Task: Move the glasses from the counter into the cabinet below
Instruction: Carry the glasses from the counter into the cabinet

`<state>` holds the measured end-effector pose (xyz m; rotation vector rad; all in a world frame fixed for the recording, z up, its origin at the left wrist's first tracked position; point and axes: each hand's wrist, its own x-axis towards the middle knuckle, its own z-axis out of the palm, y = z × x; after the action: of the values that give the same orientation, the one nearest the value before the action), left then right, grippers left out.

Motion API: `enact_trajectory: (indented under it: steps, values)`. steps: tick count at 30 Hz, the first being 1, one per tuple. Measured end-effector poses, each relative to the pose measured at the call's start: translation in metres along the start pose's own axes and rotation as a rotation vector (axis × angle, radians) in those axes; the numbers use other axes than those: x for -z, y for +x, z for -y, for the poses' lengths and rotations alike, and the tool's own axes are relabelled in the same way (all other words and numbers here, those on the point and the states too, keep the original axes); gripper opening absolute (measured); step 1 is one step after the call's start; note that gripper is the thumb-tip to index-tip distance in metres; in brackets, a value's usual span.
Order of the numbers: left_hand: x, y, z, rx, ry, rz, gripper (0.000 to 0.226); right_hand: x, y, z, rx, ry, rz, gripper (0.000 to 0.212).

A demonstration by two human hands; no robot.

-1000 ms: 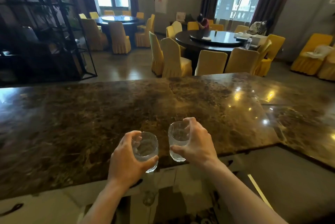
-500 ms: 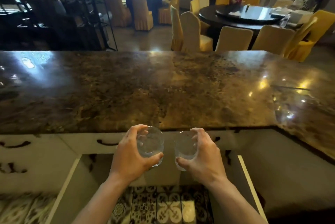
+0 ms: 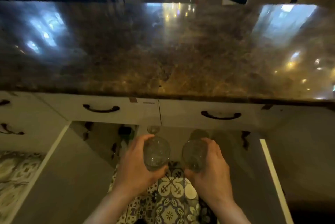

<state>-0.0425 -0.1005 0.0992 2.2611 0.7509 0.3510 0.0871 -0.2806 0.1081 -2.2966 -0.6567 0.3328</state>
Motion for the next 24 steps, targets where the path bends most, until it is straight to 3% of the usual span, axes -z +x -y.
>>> enact_trajectory:
  steps: [13,19,24]
  values:
    - [-0.173,0.05,0.2,0.071,-0.045,-0.008,0.092,-0.206,0.033,-0.148,-0.062,-0.009,0.02,0.096]
    - [-0.251,0.086,0.291,0.056,0.008,0.017,0.074,-0.31,0.061,-0.216,-0.092,-0.008,-0.016,0.081]
    - [-0.309,0.121,0.365,-0.005,-0.042,-0.022,0.083,-0.38,0.091,-0.266,-0.052,-0.073,-0.007,0.077]
